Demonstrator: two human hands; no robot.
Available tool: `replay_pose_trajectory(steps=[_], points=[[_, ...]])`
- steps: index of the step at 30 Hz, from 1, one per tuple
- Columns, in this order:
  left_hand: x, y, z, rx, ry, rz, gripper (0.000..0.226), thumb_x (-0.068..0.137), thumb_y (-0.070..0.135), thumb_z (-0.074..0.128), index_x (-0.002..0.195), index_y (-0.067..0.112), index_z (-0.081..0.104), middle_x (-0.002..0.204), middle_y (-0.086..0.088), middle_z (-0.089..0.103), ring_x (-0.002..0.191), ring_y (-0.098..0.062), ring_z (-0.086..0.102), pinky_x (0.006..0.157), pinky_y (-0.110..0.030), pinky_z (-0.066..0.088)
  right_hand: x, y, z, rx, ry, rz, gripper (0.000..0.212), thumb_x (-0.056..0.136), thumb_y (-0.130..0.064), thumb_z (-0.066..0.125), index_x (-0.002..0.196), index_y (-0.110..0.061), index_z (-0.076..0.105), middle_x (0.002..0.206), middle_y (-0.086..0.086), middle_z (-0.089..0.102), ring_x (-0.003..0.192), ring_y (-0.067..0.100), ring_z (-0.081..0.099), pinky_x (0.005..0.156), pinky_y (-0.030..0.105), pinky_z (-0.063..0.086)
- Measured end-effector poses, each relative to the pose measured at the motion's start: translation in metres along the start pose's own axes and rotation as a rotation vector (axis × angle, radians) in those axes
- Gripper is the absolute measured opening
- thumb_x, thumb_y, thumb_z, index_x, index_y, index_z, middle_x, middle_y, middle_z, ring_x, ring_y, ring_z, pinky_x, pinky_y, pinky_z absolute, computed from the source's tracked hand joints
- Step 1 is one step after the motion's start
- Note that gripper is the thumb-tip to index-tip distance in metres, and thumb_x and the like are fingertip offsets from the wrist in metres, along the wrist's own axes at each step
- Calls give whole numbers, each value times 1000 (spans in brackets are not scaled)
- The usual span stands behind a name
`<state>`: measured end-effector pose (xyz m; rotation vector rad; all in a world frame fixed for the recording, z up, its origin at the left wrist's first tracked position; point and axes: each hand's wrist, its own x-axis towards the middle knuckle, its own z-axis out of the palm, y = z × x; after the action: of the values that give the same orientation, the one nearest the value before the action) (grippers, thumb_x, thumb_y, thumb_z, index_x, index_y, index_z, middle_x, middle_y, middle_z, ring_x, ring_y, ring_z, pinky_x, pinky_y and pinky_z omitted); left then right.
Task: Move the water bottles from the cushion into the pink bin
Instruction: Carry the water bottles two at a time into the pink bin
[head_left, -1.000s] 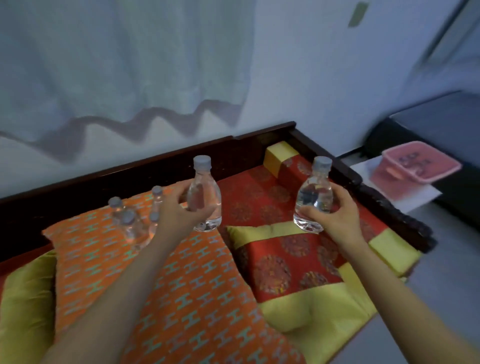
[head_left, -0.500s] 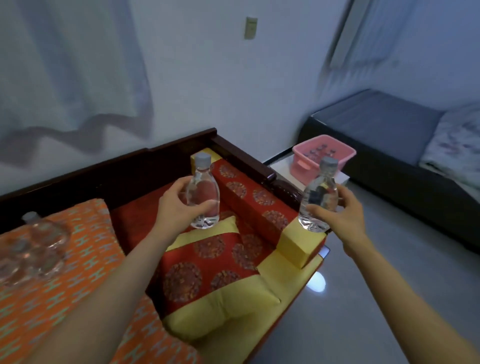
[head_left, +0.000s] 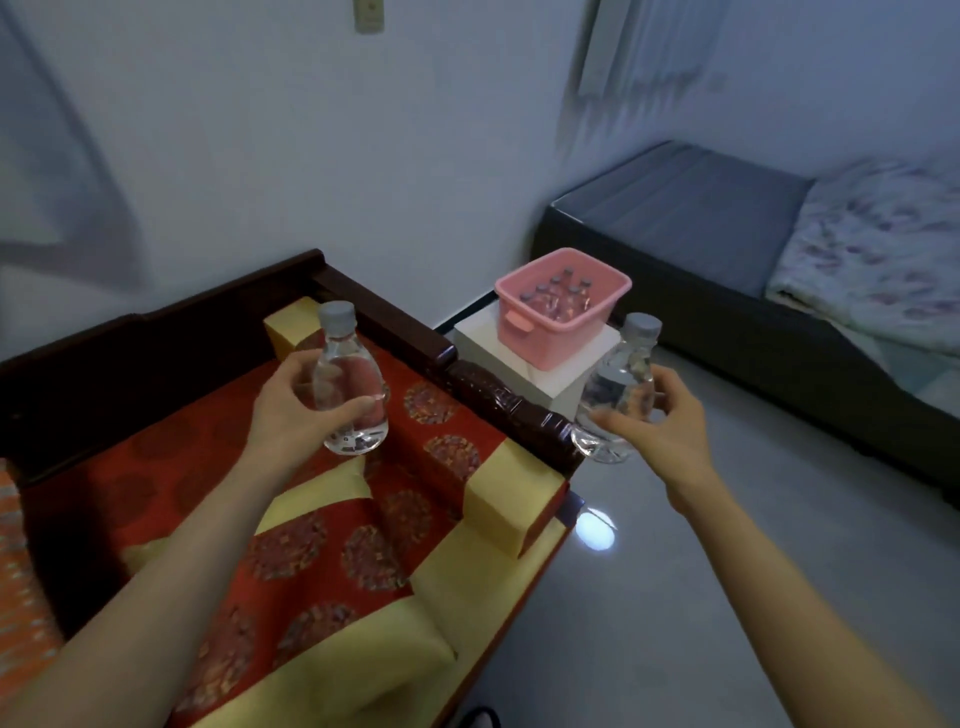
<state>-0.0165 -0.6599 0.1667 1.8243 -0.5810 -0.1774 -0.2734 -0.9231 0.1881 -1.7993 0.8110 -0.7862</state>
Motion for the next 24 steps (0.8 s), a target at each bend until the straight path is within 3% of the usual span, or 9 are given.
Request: replay_pose_trajectory(steps=[4,11,16,20,24], points=[[31,8,60,-18,-15,-40,78,37,60,80,107,35,56,100,19,61,88,3,58,68,-21,47,53,19,-29,-34,-50,54,60,57,-23,85,107,-32,54,105,-11,60,93,5,58,67,22,46],[100,29,159,44,-84,-43,66,41,52,86,98,51,52,107,11,63,101,-16,61,85,-43,53,147,51,-86,-42,-22,88,58,58,-16,86,103,-33,55,102,-10,62,87,0,59,64,17,44],[139,42,232,51,-27,-29,72,43,48,90,103,38,52,104,10,63,99,-13,61,85,-38,52,235,86,-131,-68,-92,89,60,51,-26,87,98,-44,55,99,-12,63,84,2,64,62,20,47],[167,57,288,72,48,-57,70,48,37,93,103,37,49,104,14,61,95,-5,60,73,-24,48,318,104,-161,-64,-154,72,60,44,-39,86,91,-55,52,97,-15,63,85,4,66,63,19,48],[192,72,339,72,105,-98,73,50,33,93,107,29,49,107,7,61,98,-12,60,83,-38,52,386,117,-180,-26,-213,64,59,46,-37,87,91,-54,53,96,-14,66,86,3,68,64,20,51]])
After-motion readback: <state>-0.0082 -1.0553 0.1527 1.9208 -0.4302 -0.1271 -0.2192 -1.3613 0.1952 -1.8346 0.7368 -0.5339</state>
